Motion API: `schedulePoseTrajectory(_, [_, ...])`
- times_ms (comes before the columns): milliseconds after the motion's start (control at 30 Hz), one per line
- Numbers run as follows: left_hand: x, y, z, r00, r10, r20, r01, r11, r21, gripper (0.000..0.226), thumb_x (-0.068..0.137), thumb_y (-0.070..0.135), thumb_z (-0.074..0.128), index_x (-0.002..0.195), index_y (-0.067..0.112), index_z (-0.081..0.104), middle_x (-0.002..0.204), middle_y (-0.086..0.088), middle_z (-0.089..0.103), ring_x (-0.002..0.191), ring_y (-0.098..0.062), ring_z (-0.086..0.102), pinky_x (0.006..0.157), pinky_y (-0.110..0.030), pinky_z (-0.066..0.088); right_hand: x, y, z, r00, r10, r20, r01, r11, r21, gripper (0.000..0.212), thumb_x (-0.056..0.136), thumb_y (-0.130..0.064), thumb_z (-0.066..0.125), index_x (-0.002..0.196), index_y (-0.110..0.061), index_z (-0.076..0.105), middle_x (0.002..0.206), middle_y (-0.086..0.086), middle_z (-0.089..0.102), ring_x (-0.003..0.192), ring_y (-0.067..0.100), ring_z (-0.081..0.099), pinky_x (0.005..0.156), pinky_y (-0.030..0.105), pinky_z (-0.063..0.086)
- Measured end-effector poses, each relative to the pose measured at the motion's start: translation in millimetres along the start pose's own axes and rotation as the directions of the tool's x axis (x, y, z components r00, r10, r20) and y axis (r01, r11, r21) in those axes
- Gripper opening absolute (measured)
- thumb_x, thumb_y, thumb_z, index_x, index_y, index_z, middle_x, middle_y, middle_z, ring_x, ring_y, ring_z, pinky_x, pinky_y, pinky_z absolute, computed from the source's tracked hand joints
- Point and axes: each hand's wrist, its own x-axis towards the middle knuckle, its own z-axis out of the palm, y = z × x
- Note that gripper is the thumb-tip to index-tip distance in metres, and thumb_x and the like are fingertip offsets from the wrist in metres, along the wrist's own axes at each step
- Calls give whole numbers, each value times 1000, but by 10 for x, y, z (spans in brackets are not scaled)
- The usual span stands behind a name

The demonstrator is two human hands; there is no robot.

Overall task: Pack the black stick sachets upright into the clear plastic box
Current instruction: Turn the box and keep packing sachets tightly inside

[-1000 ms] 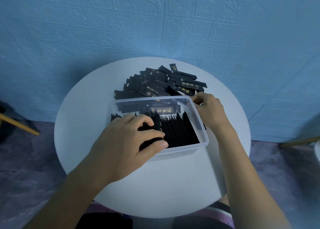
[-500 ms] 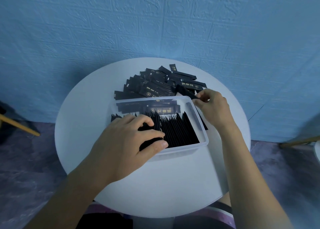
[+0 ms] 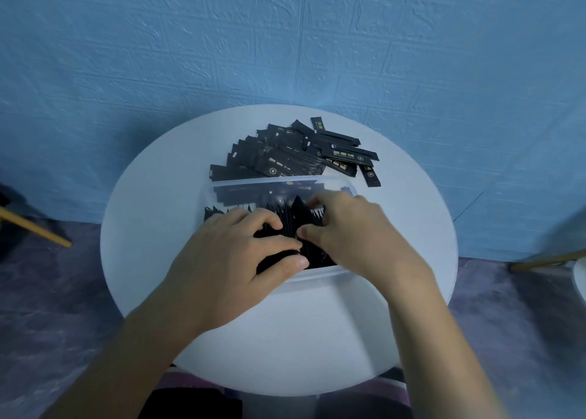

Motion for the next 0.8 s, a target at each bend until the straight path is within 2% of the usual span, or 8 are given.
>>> schedulePoseTrajectory(167, [-4, -5, 5, 1000, 2, -5, -2, 1000, 7, 45, 98, 65, 34, 114, 46, 71, 114, 16, 59, 98, -14, 57, 81, -39, 47, 12, -5, 35, 995, 21, 93, -29, 996, 79, 29, 96, -47, 56, 119, -29, 60, 97, 1, 69, 96, 30, 64, 86, 40, 53])
schedulePoseTrajectory(267, [-1, -7, 8, 1000, -2, 0, 2, 1000, 9, 46, 99, 65, 33, 115, 46, 71, 117, 16, 59, 99, -14, 57, 81, -39, 47, 81, 28, 52, 995, 6, 99, -17, 994, 109, 25, 99, -37, 54, 122, -27, 57, 97, 4, 72, 87, 30, 70, 85, 41, 56])
schedulePoseTrajectory(333, [-8, -5, 2, 1000, 0, 4, 0, 1000, 6, 46, 99, 65, 33, 116, 46, 71, 122, 15, 60, 101, -15, 57, 82, -39, 48, 118, 39, 64, 991, 0, 131, -23, 984, 178, 24, 101, -29, 54, 124, -26, 55, 91, 2, 72, 71, 21, 73, 71, 30, 59])
schedulePoseTrajectory(400, [-9, -1, -5, 1000, 8, 9, -8, 1000, 6, 46, 99, 65, 32, 117, 47, 70, 128, 16, 60, 104, -16, 58, 84, -40, 48, 142, 36, 70, 987, 7, 160, -49, 964, 261, 27, 101, -23, 56, 127, -25, 54, 84, 0, 71, 58, 14, 70, 55, 19, 53])
schedulePoseTrajectory(433, [-9, 1, -10, 1000, 12, 9, -12, 1000, 4, 47, 100, 65, 31, 118, 46, 70, 130, 17, 61, 105, -16, 58, 85, -41, 48, 156, 37, 77, 986, 10, 169, -58, 958, 280, 29, 100, -22, 57, 129, -25, 53, 81, -1, 70, 57, 13, 70, 54, 18, 52])
schedulePoseTrajectory(567, [-4, 1, -11, 1000, 17, -3, -17, 1000, -1, 48, 100, 65, 30, 122, 46, 68, 130, 18, 63, 108, -16, 59, 87, -43, 50, 222, 66, 123, 978, 2, 209, -69, 947, 314, 38, 100, -22, 57, 138, -27, 49, 77, -2, 70, 60, 16, 72, 72, 28, 59])
schedulePoseTrajectory(667, [-8, -10, -3, 1000, 22, -11, -22, 1000, 3, 48, 100, 65, 30, 122, 45, 68, 129, 18, 64, 110, -16, 59, 87, -42, 51, 261, 86, 141, 974, -14, 228, -66, 937, 342, 36, 100, -22, 56, 136, -28, 52, 79, -1, 73, 61, 16, 73, 79, 33, 61])
schedulePoseTrajectory(800, [-13, 6, -4, 999, 25, -31, -25, 999, -20, 44, 100, 61, 36, 121, 43, 70, 131, 17, 63, 117, -11, 59, 89, -32, 49, 309, 115, 155, 968, -32, 250, -64, 928, 367, 34, 100, -19, 57, 133, -27, 52, 86, 4, 75, 67, 18, 75, 85, 40, 61])
